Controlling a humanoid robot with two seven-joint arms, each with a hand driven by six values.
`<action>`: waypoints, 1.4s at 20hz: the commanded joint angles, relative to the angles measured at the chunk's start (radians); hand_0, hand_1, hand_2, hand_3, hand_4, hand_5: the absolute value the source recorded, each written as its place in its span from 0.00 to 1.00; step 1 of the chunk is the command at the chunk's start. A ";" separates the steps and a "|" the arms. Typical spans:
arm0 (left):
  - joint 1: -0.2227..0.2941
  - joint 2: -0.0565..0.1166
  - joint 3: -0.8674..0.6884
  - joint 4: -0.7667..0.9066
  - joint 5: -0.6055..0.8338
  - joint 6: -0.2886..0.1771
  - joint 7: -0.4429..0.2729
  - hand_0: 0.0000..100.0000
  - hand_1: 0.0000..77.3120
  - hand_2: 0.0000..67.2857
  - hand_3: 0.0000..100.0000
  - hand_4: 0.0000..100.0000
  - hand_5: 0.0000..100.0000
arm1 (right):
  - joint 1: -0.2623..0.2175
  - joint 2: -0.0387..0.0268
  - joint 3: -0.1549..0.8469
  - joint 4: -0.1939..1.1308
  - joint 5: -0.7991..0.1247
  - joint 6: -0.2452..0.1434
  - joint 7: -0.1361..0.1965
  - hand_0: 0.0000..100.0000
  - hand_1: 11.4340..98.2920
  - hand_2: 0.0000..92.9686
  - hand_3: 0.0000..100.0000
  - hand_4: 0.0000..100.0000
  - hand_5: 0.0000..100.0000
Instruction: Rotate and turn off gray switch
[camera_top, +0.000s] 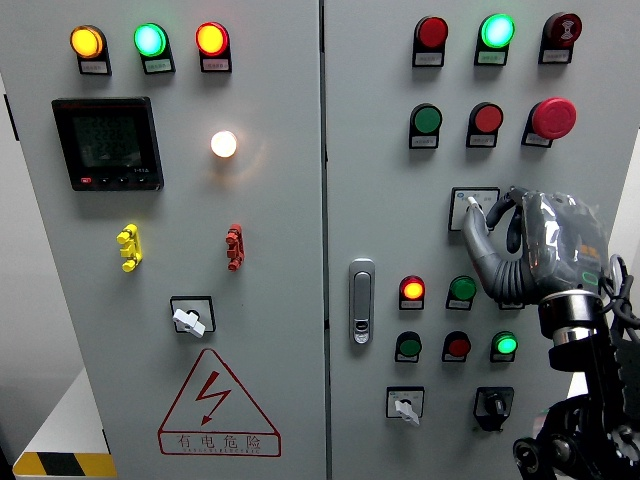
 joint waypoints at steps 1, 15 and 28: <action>0.000 0.000 0.000 0.000 0.001 0.000 0.000 0.88 0.00 0.20 0.19 0.08 0.11 | 0.001 0.0000 0.001 0.000 0.000 0.000 0.000 0.67 0.25 0.73 0.96 1.00 1.00; 0.000 0.002 0.000 0.000 0.001 0.000 0.000 0.88 0.00 0.20 0.19 0.08 0.11 | -0.030 -0.0031 0.011 0.048 0.001 -0.012 0.008 0.72 0.20 0.67 0.87 1.00 0.98; 0.000 0.000 0.000 0.000 0.001 0.000 0.000 0.88 0.00 0.20 0.19 0.08 0.11 | -0.134 -0.0062 0.065 0.218 0.002 -0.030 0.144 0.00 0.24 0.42 0.61 0.54 0.85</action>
